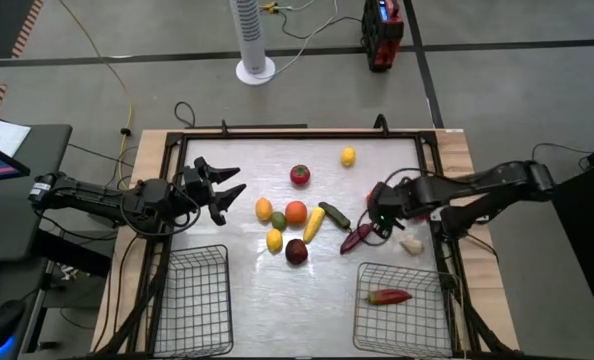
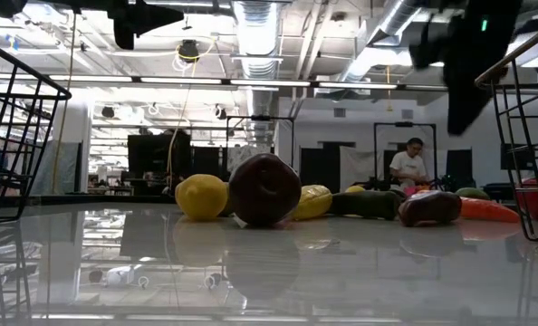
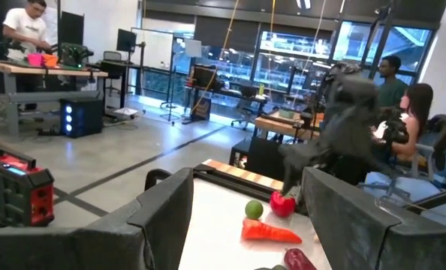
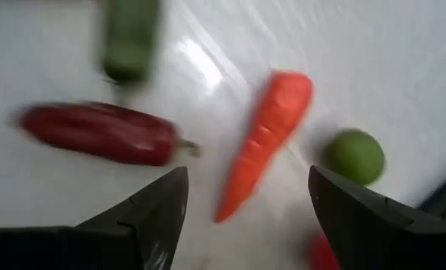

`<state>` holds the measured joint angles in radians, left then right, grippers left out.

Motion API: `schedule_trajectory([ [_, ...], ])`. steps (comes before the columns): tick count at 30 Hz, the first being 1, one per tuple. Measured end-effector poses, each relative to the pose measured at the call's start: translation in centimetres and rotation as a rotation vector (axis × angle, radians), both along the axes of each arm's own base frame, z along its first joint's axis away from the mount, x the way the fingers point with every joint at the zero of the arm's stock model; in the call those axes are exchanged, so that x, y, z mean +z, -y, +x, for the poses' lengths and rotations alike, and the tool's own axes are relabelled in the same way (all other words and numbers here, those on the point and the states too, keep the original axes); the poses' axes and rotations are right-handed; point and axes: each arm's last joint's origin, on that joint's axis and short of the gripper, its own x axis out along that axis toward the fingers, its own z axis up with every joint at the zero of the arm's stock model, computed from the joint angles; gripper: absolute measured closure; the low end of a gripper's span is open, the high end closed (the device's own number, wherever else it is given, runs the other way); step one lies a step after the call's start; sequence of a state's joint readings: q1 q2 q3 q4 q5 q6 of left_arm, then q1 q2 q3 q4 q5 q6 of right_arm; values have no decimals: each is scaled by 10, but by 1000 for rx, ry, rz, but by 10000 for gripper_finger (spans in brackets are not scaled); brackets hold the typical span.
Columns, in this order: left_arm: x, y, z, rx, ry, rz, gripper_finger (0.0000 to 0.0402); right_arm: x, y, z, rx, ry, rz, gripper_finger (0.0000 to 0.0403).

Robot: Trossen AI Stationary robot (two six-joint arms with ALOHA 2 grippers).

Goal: Sort produce into baskets
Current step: Put the carrot into the gold wire basket

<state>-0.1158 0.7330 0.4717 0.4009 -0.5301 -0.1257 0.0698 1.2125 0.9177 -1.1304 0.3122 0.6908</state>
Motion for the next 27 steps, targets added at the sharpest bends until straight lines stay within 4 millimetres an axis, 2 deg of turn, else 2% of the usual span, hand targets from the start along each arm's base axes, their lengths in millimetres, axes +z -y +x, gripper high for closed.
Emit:
schedule_trajectory([
  [5, 0, 0, 0, 1, -4, 8, 164, -27, 23, -7, -64, -40, 56, 101],
  [10, 0, 0, 0, 8, -8, 13, 164, -50, 36, -12, -108, -27, 99, 101],
  [20, -1, 0, 0, 11, -13, 14, 164, -77, 44, -19, -150, -46, 94, 101],
  [27, -1, -1, 0, 28, -14, 12, 164, -87, 45, -15, -126, -55, 87, 101],
])
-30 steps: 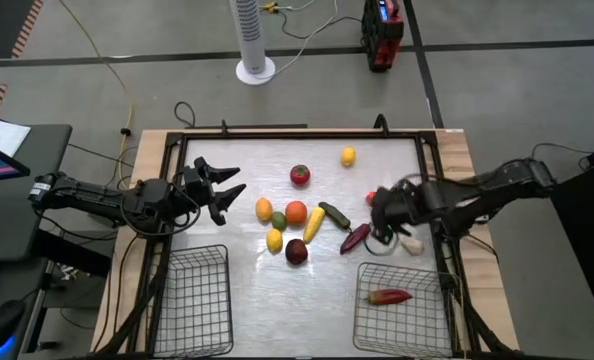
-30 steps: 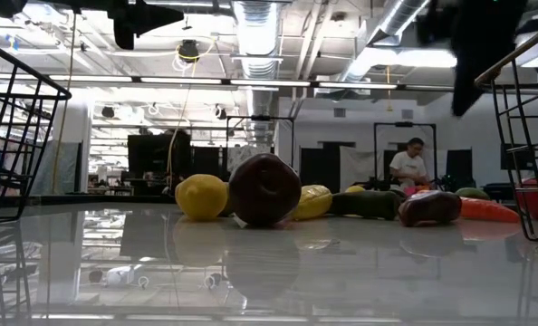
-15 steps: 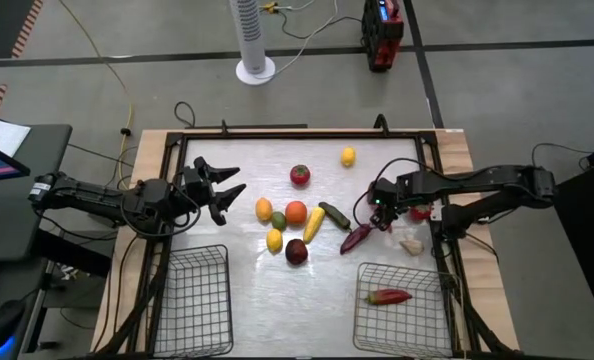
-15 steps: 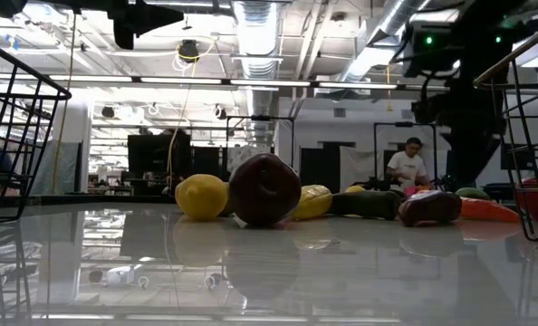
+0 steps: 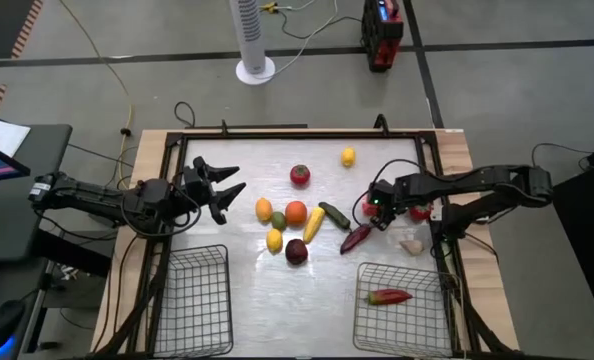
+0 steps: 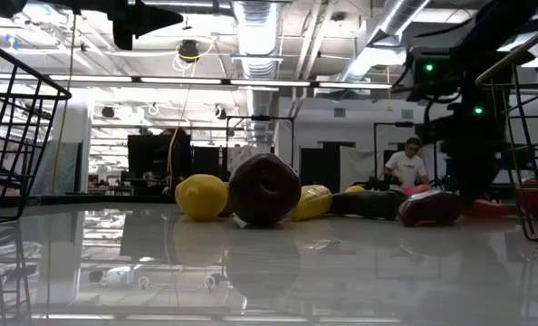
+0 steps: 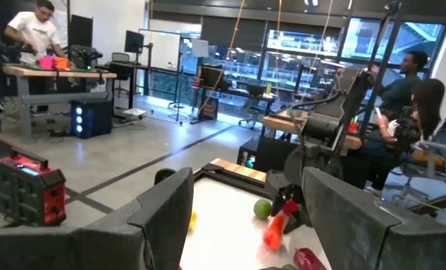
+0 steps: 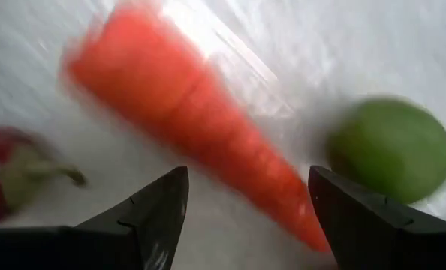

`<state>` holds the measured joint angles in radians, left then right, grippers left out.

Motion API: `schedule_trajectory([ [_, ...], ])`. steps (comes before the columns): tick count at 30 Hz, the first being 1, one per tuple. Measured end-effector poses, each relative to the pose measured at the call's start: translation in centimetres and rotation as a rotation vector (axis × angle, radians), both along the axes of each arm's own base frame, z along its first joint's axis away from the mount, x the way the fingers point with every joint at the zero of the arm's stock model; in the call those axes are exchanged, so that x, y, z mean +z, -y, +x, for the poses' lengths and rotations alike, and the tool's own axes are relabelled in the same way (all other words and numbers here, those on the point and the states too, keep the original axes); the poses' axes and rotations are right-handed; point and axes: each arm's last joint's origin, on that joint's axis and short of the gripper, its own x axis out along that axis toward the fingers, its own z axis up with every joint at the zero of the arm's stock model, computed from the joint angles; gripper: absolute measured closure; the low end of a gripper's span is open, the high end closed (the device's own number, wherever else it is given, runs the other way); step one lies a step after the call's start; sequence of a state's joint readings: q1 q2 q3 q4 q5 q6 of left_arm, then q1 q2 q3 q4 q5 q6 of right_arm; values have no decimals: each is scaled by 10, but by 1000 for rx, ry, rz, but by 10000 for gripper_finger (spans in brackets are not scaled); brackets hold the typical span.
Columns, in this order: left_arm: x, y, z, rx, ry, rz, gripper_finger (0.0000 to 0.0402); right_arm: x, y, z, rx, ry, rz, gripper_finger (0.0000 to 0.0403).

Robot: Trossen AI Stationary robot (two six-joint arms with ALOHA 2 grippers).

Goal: Sort produce into baskets
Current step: Put the carrot into the gold wire basket

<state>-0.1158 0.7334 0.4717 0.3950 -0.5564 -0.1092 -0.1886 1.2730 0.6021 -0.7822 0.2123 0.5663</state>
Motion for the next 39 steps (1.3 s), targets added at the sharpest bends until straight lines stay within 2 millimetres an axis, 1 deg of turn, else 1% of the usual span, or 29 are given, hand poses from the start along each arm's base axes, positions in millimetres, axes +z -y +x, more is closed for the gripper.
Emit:
schedule_trajectory([
  [3, 0, 0, 0, 0, -1, 0, 164, -10, 0, 4, 20, -48, 12, 101],
  [7, 0, 0, 0, 0, -4, 0, 164, -16, 1, 9, 29, -70, 15, 101],
  [10, 0, 0, 0, 9, -8, 8, 164, -15, 1, 11, 31, -71, 14, 101],
  [17, 0, 0, 0, 21, -11, 15, 164, -5, 3, 17, 65, -20, 1, 102],
  [20, 0, -1, 0, 21, -11, 15, 164, -6, 4, 16, 73, -39, 4, 112],
  [22, 0, -1, 0, 21, -12, 15, 164, -7, 4, 16, 80, -47, 4, 128],
  [24, 0, -1, 0, 21, -12, 15, 164, -9, 4, 17, 89, -51, 4, 154],
  [30, 0, -1, 0, 21, -12, 15, 164, -8, 4, 18, 109, -60, 6, 274],
  [31, 0, -1, 0, 21, -12, 15, 164, -5, 4, 19, 121, -61, 8, 288],
  [33, 0, -1, 0, 21, -11, 15, 164, 3, 3, 23, 135, -46, 18, 290],
  [35, 0, -1, 0, 22, -13, 19, 164, 17, 0, 28, 162, -22, 15, 290],
  [37, 0, -1, 0, 22, -14, 22, 164, 36, -6, 34, 198, 22, 5, 290],
  [39, 0, -1, 0, 22, -16, 22, 164, 60, -16, 39, 243, 100, -9, 287],
])
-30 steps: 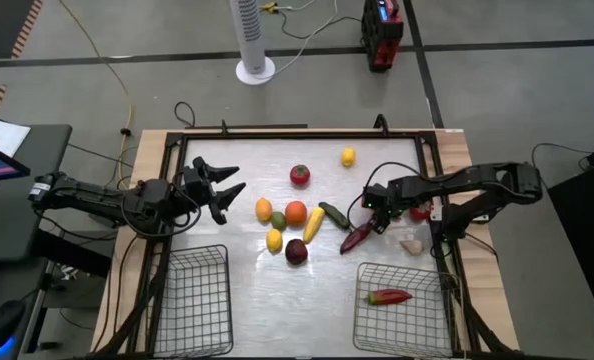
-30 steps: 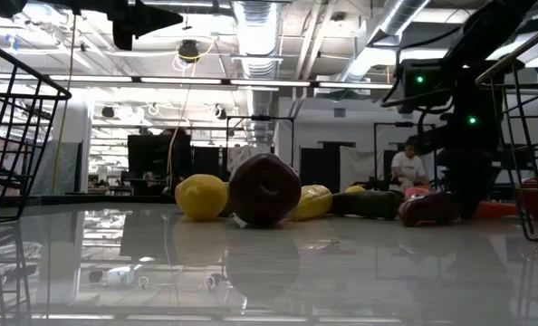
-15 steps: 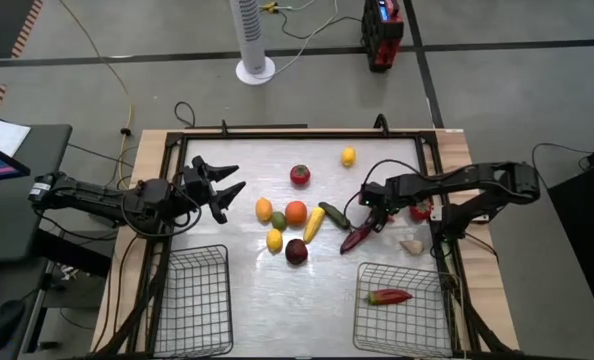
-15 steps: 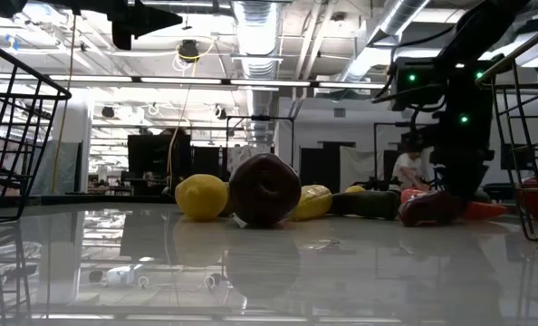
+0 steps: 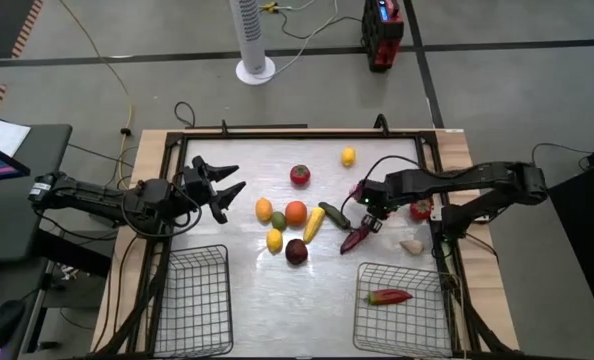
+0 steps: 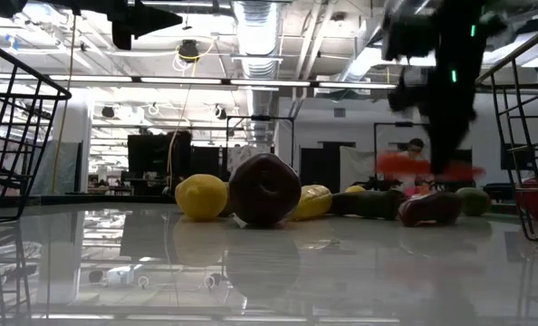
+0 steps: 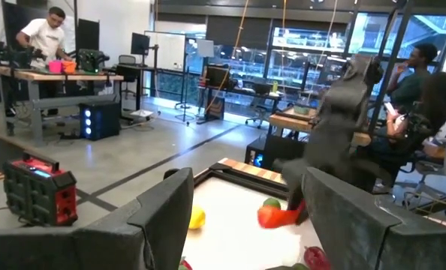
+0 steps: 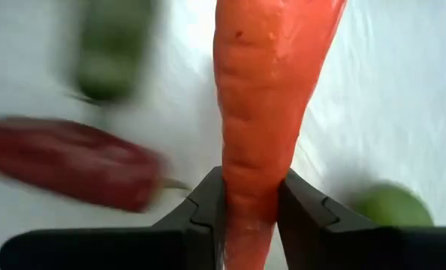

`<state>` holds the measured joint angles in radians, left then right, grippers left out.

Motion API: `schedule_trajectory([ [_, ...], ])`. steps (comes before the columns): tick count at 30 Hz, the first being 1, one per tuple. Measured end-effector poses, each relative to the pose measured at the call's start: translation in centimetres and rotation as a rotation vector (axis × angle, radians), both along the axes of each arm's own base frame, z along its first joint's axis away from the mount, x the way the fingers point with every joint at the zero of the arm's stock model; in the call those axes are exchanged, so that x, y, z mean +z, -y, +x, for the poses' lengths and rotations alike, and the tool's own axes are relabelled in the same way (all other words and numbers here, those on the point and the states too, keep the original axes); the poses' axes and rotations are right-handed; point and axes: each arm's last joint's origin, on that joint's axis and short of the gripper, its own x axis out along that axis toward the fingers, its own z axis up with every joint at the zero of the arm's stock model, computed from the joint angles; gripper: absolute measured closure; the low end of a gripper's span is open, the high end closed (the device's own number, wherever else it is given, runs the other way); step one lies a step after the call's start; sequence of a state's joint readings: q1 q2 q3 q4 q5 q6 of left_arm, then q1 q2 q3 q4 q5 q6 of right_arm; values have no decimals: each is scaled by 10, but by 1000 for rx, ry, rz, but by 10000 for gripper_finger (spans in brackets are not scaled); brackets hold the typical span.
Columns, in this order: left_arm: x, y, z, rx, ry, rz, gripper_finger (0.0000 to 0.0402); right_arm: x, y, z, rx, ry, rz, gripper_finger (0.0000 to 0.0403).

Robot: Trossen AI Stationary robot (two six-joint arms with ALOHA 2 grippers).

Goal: Sort produce into baskets
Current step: Put the carrot into the gold wire basket, then put the green bell pepper into the gold wire basket

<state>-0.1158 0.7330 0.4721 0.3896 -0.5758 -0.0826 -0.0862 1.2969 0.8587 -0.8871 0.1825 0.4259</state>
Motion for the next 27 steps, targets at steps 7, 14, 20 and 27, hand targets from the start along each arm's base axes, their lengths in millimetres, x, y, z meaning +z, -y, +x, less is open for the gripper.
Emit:
schedule_trajectory([
  [7, -1, 0, 0, -1, -6, 1, 164, 61, -70, -8, 235, 271, 114, 266],
  [14, -1, 0, 0, -8, 0, -12, 164, 66, -140, -45, 324, 270, 281, 269],
  [20, -1, 1, 0, -24, 3, -28, 164, 52, -181, -63, 303, 177, 346, 252],
  [27, -1, 1, 0, -27, 11, -48, 164, 33, -197, -62, 238, 67, 346, 185],
])
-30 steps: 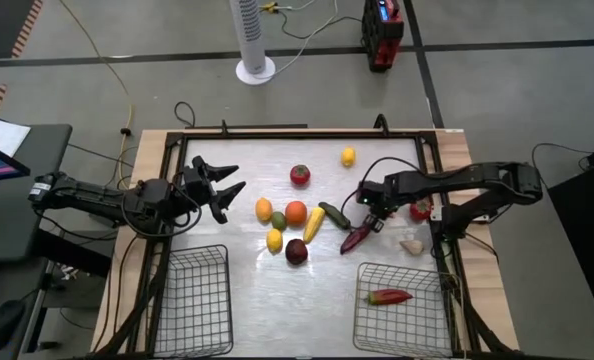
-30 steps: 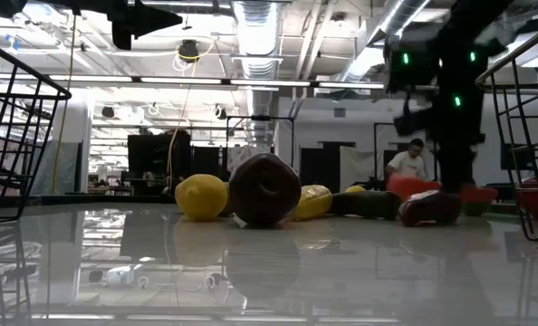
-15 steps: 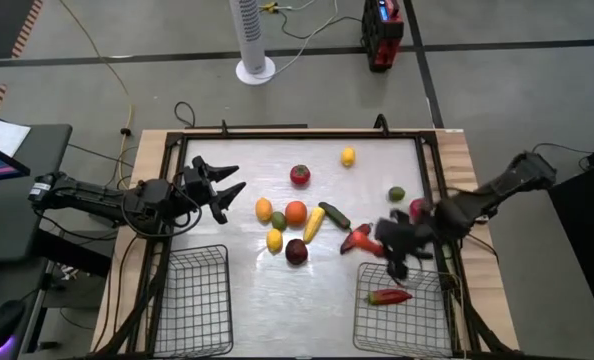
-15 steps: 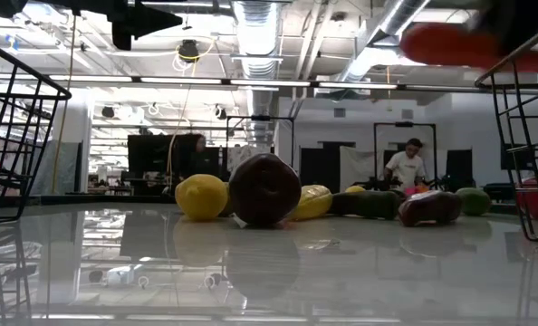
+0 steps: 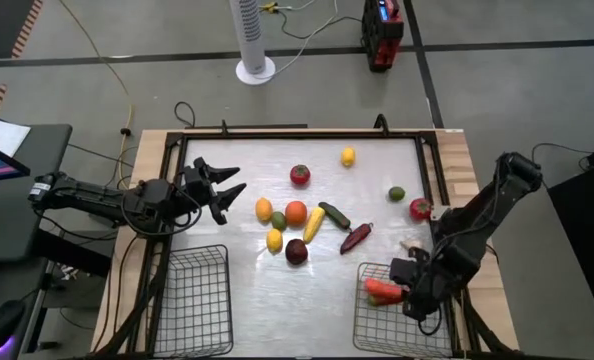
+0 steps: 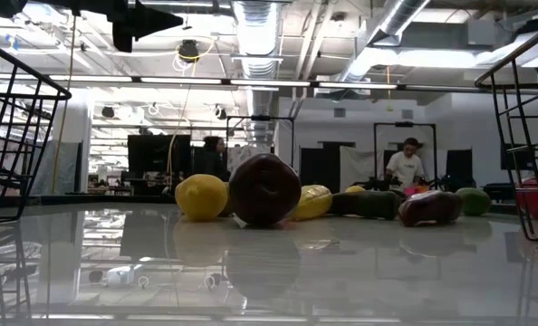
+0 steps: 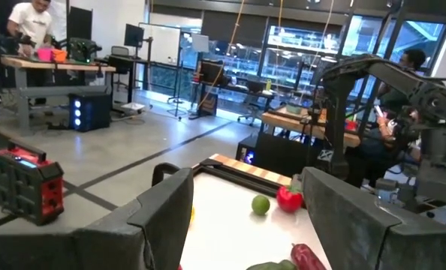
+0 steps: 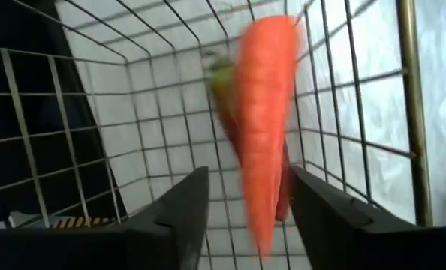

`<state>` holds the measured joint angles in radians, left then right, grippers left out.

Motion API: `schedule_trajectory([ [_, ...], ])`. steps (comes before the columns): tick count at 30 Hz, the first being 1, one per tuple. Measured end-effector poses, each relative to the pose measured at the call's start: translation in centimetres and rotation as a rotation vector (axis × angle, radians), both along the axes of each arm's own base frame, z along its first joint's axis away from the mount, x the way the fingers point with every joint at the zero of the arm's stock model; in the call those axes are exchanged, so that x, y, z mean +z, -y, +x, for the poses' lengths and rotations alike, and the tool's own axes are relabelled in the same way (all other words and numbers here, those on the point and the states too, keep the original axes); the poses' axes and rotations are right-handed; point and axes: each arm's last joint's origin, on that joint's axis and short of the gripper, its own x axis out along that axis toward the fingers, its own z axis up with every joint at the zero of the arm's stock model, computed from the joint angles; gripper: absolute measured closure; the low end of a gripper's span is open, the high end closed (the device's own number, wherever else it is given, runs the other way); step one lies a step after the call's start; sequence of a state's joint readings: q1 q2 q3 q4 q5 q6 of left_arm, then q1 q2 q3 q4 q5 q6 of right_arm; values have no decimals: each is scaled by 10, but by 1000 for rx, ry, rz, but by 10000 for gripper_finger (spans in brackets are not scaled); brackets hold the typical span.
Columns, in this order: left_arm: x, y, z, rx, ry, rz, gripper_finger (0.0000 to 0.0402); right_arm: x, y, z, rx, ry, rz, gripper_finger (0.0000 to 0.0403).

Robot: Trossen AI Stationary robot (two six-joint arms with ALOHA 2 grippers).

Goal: Sort produce into baskets
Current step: Put the green bell pepper into the gold wire basket

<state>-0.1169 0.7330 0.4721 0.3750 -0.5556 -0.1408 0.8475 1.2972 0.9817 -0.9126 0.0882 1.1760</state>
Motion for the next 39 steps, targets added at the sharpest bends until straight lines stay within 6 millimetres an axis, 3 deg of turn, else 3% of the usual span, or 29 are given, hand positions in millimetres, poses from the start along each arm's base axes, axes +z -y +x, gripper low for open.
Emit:
schedule_trajectory([
  [3, -1, 0, 0, -2, -4, -9, 164, 2, 5, 2, -24, -37, 13, 149],
  [7, -2, 0, 0, -2, -13, -16, 164, 23, 13, 4, -24, -24, 2, 129],
  [12, -2, 0, 0, -2, -12, -17, 164, 51, 35, 8, -41, 138, -210, 127],
  [15, -2, 0, 0, -2, -12, -17, 164, 54, 54, 14, -76, 185, -327, 127],
  [19, -2, 0, 0, -3, -8, -23, 164, 52, 77, 35, -90, 181, -404, 127],
  [28, -2, 0, 0, -1, -6, -24, 164, 22, 145, 110, -65, 142, -468, 127],
  [33, -2, 0, 0, 1, -18, 2, 164, -16, 181, 144, -64, 52, -444, 127],
  [39, -2, 0, 0, 3, -24, 16, 164, -61, 199, 161, -41, -89, -413, 127],
])
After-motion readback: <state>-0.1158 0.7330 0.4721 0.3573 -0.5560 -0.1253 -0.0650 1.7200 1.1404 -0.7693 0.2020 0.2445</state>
